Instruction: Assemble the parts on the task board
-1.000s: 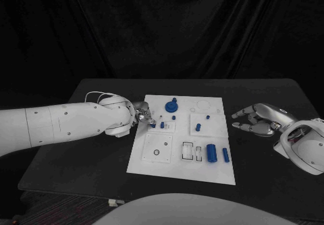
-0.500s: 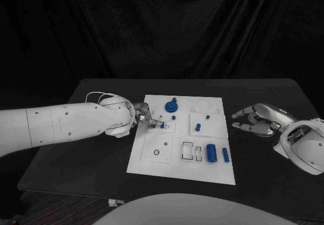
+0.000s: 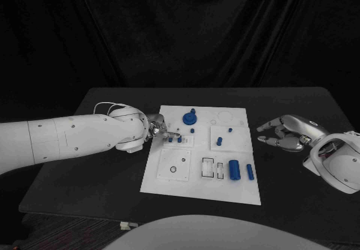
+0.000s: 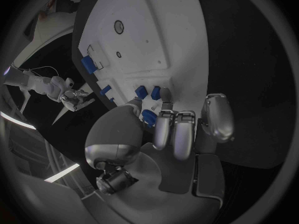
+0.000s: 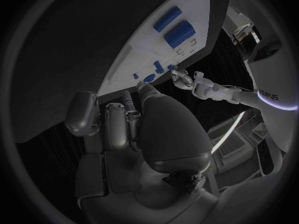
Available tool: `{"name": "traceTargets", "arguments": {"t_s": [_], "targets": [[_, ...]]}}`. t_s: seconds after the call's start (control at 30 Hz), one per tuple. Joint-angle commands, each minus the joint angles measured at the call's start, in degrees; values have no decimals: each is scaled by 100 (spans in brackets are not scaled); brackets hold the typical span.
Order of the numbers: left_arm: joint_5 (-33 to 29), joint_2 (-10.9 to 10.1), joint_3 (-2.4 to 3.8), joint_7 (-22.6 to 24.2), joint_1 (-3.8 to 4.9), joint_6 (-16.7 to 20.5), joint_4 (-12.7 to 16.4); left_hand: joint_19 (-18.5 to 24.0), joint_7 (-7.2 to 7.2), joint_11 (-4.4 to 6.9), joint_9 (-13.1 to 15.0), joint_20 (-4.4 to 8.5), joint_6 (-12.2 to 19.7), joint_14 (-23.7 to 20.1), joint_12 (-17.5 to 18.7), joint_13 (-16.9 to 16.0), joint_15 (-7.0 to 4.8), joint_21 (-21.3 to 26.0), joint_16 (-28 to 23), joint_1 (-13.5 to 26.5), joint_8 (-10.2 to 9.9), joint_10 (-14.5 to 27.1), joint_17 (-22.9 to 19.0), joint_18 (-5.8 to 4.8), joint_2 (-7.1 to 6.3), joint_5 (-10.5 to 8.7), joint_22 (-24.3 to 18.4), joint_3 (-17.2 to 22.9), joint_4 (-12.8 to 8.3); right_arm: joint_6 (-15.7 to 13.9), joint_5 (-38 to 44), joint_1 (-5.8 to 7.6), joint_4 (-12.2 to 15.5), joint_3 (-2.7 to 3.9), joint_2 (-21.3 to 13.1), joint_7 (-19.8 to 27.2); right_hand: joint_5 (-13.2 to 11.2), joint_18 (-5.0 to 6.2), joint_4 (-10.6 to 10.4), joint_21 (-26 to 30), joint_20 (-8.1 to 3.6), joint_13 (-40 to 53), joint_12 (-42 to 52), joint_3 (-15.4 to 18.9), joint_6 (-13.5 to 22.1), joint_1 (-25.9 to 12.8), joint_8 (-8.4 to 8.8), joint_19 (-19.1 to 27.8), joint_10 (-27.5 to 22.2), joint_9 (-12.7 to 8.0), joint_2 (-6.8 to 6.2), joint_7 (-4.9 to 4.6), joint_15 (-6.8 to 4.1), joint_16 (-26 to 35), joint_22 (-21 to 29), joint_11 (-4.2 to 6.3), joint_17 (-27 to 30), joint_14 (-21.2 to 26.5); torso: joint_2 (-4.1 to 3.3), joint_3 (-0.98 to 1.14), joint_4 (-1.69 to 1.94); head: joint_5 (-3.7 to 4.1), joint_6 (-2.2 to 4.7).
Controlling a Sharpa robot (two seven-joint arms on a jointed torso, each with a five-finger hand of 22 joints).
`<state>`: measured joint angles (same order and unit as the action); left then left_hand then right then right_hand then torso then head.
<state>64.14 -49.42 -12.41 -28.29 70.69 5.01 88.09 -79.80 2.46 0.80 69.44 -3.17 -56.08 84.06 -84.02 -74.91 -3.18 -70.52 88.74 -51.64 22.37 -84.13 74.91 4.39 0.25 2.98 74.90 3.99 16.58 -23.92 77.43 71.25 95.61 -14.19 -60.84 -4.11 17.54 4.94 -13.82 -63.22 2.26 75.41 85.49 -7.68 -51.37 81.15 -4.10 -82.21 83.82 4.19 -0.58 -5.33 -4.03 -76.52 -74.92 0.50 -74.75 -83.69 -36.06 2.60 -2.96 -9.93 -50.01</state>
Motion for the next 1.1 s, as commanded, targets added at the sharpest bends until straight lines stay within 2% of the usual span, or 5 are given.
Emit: {"name": "traceTargets", "arguments": {"t_s": [0.03,0.5,0.6,0.7,1.1], "targets": [[-22,-38,5,438,-7,524,37,-24,3,33,77,33,81,509,-66,-1071,-44,-56,32,42,56,-150,1404,-10,34,-4,943,-143,7,16,13,-14,15,3,-22,-93,54,0,1,29,-12,971,-23,-33,-40,52,5,39,270,-10,-3,15,-22,33,-848,11,9,-334,-2,1,0,14,1],[-22,-30,10,2814,392,1659,-257,284,191,-133,-63,-87,722,291,438,-672,105,300,-164,-1327,-188,309,1197,46,-8,10,850,-688,-166,3,13,-11,53,3,-68,-152,90,0,4,31,-12,948,-45,-42,-37,58,8,39,254,-12,-7,16,-22,37,-848,12,13,-334,-6,-7,4,72,1],[-21,136,10,3631,462,1561,-538,976,370,-324,-571,-210,898,-581,1604,169,325,1113,-845,-1904,-557,1492,554,170,153,42,643,-666,-234,-12,13,-10,56,3,-64,-147,94,0,4,32,-12,936,-56,-43,-37,58,8,39,245,-12,-8,17,-22,35,-848,12,10,-334,-6,-4,-1,89,1],[-7,291,10,4104,485,1480,-750,2257,500,-652,-1454,-425,897,-3817,4550,2366,605,2322,-3400,-2849,-1066,3778,-1582,221,185,14,371,-342,-378,-47,13,-10,59,3,-60,-120,102,-2,4,22,-12,926,-67,-45,-38,59,7,36,238,-12,-7,17,-22,31,-850,12,7,-335,-9,1,-1,107,1],[2202,881,9,4639,334,1454,-1369,410,-55,-176,-3904,-244,1016,-2104,6689,5021,137,341,-3513,-3653,-1868,4208,-2775,68,-287,297,833,388,-546,-139,13,-12,53,3,-72,-10,113,-5,2,1,-12,932,-61,-47,-42,58,5,29,242,-11,-8,17,-23,19,-856,12,-7,-338,-28,5,-6,141,1]]}}
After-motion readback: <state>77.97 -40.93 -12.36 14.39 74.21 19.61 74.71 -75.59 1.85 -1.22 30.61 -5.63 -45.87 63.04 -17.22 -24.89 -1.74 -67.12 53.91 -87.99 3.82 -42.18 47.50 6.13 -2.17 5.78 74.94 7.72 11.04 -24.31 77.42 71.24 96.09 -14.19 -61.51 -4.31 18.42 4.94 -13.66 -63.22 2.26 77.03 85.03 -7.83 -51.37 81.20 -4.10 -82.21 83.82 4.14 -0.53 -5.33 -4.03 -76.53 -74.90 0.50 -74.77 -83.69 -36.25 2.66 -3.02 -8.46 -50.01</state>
